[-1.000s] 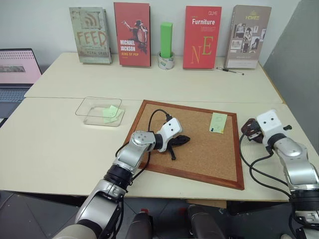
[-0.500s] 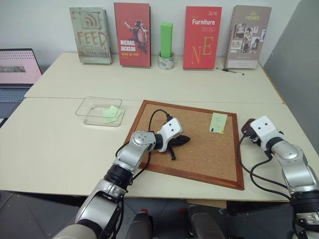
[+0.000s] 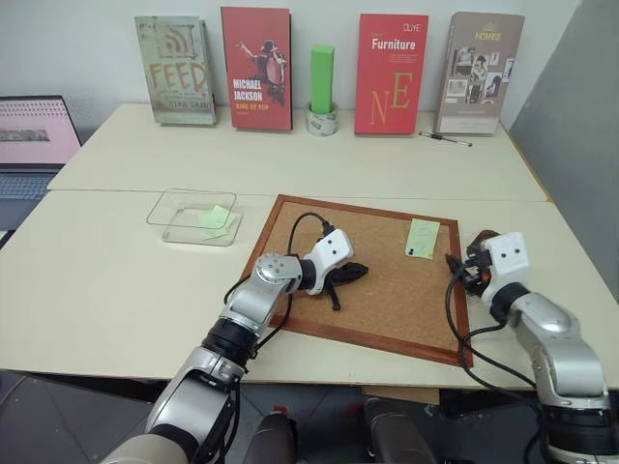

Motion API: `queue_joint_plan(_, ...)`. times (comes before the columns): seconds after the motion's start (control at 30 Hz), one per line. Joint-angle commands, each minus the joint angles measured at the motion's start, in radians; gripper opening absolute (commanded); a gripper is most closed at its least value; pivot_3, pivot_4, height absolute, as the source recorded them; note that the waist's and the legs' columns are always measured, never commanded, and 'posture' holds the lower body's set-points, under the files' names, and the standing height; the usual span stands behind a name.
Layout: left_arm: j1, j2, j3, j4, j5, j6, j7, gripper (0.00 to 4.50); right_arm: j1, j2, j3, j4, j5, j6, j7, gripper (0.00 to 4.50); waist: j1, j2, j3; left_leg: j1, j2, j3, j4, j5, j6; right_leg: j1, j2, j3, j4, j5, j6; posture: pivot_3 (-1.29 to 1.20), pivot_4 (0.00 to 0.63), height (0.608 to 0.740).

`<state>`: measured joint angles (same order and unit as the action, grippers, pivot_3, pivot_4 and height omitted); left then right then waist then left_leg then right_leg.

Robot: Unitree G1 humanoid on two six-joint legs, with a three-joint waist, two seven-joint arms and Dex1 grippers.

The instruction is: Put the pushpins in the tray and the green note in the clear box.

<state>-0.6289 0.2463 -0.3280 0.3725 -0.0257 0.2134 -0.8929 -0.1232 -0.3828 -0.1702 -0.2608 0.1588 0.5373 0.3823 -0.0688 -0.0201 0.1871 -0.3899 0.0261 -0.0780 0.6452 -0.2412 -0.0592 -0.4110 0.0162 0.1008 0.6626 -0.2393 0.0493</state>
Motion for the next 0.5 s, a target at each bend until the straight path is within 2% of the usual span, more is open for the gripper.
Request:
queue_joint_plan(0.03,-0.005,0.005,-0.005,0.019,0.021,0.003,0.007,0.0,-0.026,0.023,0.028,-0.011,-0.001,-0.024,-0.023,2.44,-0.001,0.0,0.0,0.0,0.0,0.0,0.0,0.0,0.0,0.0,0.0,0.0,0.0,-0.001,-0.002,0.0,0.15,0.74)
queue_joint_plan(0.3,-0.003,0.005,-0.003,0.018,0.021,0.006,0.01,0.0,-0.072,0.049,0.082,0.047,-0.029,-0.055,-0.045,2.44,-0.001,0.0,0.0,0.0,0.0,0.0,0.0,0.0,0.0,0.001,0.0,0.0,0.0,-0.001,-0.002,0.0,0.15,0.74)
queue_joint_plan(0.33,-0.003,0.005,-0.002,0.018,0.021,0.006,0.01,0.0,-0.077,0.051,0.085,0.054,-0.032,-0.061,-0.05,2.08,-0.001,0.0,0.0,0.0,0.0,0.0,0.0,0.0,0.0,0.001,0.0,0.0,0.0,-0.001,-0.002,0.0,0.15,0.74)
queue_joint_plan(0.37,-0.003,0.005,-0.002,0.018,0.02,0.007,0.01,0.0,-0.08,0.053,0.086,0.061,-0.036,-0.066,-0.055,2.02,-0.001,0.0,0.0,0.0,0.0,0.0,0.0,0.0,0.0,0.001,0.0,0.0,0.0,-0.001,-0.002,0.0,0.15,0.74)
queue_joint_plan(0.5,-0.001,0.006,-0.002,0.016,0.02,0.007,0.008,0.0,-0.088,0.049,0.088,0.088,-0.049,-0.079,-0.069,1.28,-0.001,0.0,0.0,0.0,0.0,0.0,0.0,0.0,0.0,0.001,0.0,0.0,0.0,-0.001,-0.002,0.0,0.15,0.74)
